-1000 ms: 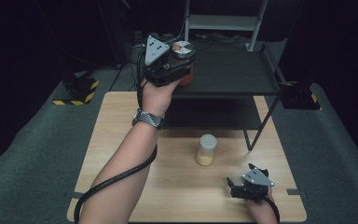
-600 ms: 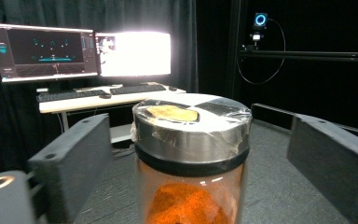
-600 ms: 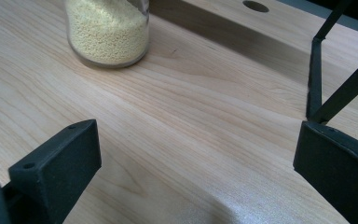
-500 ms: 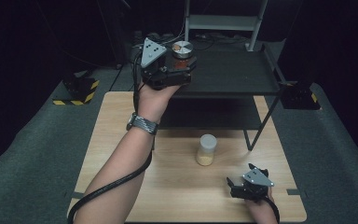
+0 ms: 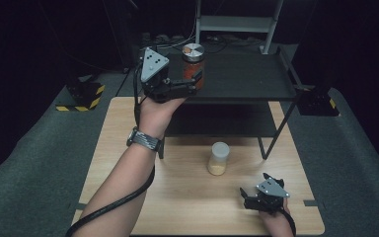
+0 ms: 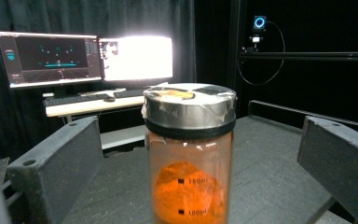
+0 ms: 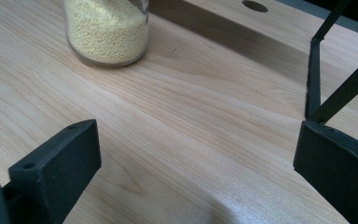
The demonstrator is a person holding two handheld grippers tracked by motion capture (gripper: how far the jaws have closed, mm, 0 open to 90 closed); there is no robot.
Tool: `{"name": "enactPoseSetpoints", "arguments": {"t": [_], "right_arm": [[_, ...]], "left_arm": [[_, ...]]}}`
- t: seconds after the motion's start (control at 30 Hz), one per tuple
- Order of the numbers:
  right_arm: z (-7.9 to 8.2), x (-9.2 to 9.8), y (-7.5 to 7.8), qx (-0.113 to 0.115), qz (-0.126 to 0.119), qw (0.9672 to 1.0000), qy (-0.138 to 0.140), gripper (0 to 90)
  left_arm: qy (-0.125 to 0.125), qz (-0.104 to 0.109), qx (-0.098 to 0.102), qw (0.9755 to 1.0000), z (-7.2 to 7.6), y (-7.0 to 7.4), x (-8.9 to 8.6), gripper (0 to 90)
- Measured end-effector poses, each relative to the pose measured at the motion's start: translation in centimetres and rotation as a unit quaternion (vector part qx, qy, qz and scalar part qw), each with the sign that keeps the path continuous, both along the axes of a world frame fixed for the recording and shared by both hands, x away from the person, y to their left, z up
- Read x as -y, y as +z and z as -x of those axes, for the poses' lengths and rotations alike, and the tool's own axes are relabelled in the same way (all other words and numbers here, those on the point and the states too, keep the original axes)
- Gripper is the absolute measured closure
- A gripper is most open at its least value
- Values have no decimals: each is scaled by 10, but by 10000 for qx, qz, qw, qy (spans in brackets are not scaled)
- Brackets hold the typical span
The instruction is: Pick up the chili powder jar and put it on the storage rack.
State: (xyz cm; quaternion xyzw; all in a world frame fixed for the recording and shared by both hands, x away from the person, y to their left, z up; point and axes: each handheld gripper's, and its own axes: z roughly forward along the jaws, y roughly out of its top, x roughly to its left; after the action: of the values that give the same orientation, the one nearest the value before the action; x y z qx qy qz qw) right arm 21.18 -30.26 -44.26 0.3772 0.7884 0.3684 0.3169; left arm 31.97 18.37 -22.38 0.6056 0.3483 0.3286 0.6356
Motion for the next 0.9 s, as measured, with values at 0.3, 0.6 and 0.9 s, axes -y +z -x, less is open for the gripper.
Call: {"name": "enactPoseSetpoints", "arguments": {"t": [0.3, 0.6, 0.9], "right_arm": [[0, -1, 0, 10, 37, 10000, 11, 0], [0, -1, 0, 9, 54, 10000, 4, 0], [0, -2, 0, 8, 60, 10000, 5, 0]], "left_arm": [[7, -109, -24, 9999, 16, -9, -12, 3], [-74, -141, -72, 9998, 28, -26, -20, 3], [-143, -260, -115, 9995, 42, -39, -22, 3]]}}
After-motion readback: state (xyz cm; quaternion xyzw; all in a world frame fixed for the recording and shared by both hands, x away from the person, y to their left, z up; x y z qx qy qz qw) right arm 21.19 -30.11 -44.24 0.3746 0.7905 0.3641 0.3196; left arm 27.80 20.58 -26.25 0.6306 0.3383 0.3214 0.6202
